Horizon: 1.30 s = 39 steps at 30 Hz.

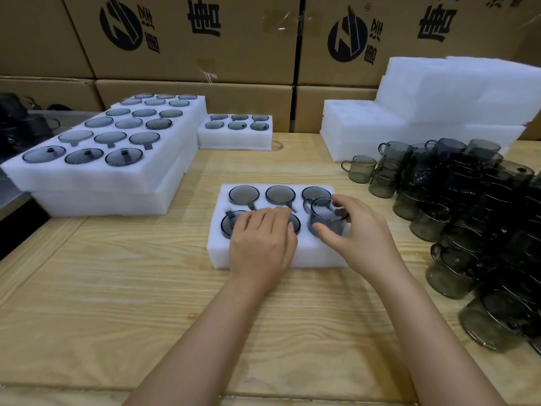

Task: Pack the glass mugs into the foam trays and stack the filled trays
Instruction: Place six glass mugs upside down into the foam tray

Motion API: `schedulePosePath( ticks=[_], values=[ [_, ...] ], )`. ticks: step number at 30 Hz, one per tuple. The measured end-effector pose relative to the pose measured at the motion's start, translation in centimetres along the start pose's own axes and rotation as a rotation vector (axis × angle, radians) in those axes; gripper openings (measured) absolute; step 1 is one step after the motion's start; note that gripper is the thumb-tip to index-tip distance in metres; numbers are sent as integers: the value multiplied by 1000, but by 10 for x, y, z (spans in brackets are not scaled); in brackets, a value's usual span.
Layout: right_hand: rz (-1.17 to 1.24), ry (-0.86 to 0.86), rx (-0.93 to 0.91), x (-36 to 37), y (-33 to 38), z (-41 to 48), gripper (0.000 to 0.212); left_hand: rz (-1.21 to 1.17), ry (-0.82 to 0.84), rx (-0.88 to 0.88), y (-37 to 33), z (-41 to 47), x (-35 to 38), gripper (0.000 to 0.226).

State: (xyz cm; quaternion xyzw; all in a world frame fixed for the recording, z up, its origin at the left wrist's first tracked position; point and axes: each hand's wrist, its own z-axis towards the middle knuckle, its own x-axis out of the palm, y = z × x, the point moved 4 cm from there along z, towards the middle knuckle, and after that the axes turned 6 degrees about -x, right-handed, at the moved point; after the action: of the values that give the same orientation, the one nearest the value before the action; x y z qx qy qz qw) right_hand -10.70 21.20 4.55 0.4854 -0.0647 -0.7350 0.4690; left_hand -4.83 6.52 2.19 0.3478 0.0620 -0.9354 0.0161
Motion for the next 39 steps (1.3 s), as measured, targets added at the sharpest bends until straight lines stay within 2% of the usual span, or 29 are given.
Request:
schedulePosePath(
  ticks=[3,7,9,11,14,17,20,23,26,28,30,32,33,34,36,37,39],
  values=[
    [12,33,6,-2,0,2,55,-45,44,-30,-4,2,-6,36],
    [80,-10,41,-12,-2,28,57,-366,93,-101,-17,17,-22,51],
    [-37,107,26,-2,-2,54,56,-531,133,-92,-29,32,-27,57],
    [-167,280,82,17,-1,73,57,-618,248,-68,-44,50,-21,60],
    [-225,503,112,47,-10,75,57,-513,450,-58,-56,60,1,54],
    [-535,620,71,67,-26,58,66,-410,497,-49,-51,46,17,44],
    [-646,627,7,68,-30,53,68,-332,466,-57,-49,37,22,43],
    [-656,644,-8,68,-26,52,66,-283,477,-85,-51,37,23,44],
    [-617,644,15,63,-22,51,65,-123,488,-88,-48,32,20,49],
    [-502,527,49,57,-17,49,58,9,446,-24,-43,27,12,59],
    [-265,212,149,43,-14,42,49,0,321,-10,-27,21,-4,64],
    [-77,-61,249,31,-15,21,37,-136,105,-163,9,13,-22,57],
    [-27,-121,287,30,-16,9,34,-193,45,-316,34,7,-26,55],
    [29,-153,313,32,-18,-3,34,-267,47,-501,59,0,-28,57],
    [175,-186,393,36,-21,-20,43,-464,157,-826,96,-15,-22,59],
    [246,-197,459,38,-23,-25,48,-513,240,-902,103,-22,-17,56],
    [316,-207,551,39,-28,-28,48,-515,408,-912,103,-32,-6,55]
  ],
)
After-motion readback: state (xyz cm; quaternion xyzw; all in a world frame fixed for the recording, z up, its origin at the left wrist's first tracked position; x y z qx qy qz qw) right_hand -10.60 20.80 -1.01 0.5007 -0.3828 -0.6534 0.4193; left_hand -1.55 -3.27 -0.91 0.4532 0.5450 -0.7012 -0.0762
